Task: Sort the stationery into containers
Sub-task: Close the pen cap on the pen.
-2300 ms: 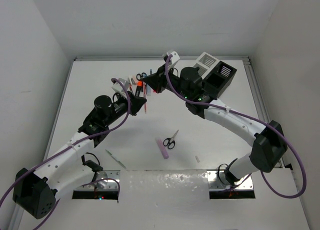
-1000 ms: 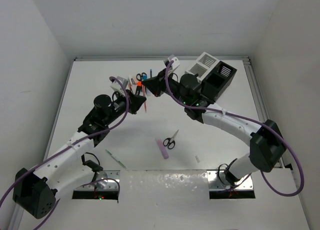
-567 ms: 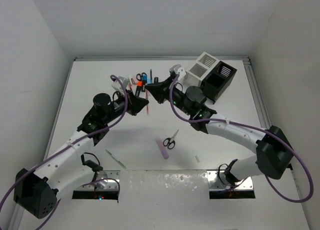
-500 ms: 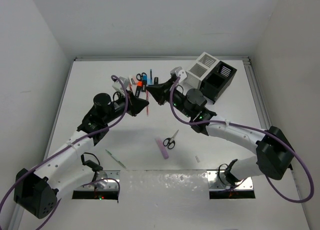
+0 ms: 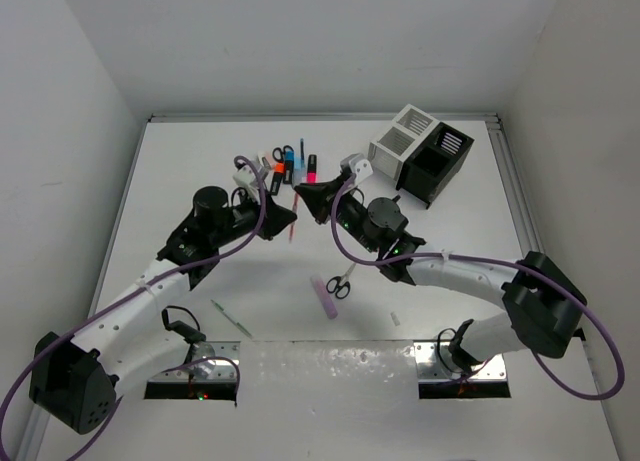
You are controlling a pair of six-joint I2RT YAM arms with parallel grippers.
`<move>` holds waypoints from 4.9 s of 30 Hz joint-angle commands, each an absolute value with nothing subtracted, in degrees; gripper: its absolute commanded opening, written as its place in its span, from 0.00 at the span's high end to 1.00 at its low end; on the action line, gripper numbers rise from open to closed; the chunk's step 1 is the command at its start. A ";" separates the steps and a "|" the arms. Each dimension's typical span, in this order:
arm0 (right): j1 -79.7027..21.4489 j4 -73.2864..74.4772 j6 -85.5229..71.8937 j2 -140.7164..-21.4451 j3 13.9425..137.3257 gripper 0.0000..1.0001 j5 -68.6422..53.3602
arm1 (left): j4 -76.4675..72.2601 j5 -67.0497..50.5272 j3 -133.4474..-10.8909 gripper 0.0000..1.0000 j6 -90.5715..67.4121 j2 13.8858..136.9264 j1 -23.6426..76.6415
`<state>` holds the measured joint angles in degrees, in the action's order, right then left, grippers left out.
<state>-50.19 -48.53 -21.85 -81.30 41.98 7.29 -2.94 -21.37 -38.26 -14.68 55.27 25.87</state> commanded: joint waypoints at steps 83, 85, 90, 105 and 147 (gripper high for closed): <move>-45.70 -27.24 -23.20 -82.53 61.70 1.00 -9.67 | -15.82 -12.92 -42.19 0.69 4.31 54.93 29.71; -46.06 -27.86 -23.99 -82.70 61.26 1.00 -9.67 | -16.43 -13.53 -41.84 0.69 4.04 55.19 29.79; -46.41 -29.00 -24.79 -82.97 61.26 1.00 -9.75 | -16.26 -14.50 -41.13 0.91 3.78 55.72 30.06; -44.74 -23.38 -18.90 -79.02 63.98 0.58 -7.21 | -14.59 -15.38 -40.25 1.00 2.11 54.14 29.62; -50.10 -25.49 -13.53 -83.06 57.56 0.78 0.35 | -18.20 -15.29 -41.58 1.00 1.32 54.67 29.00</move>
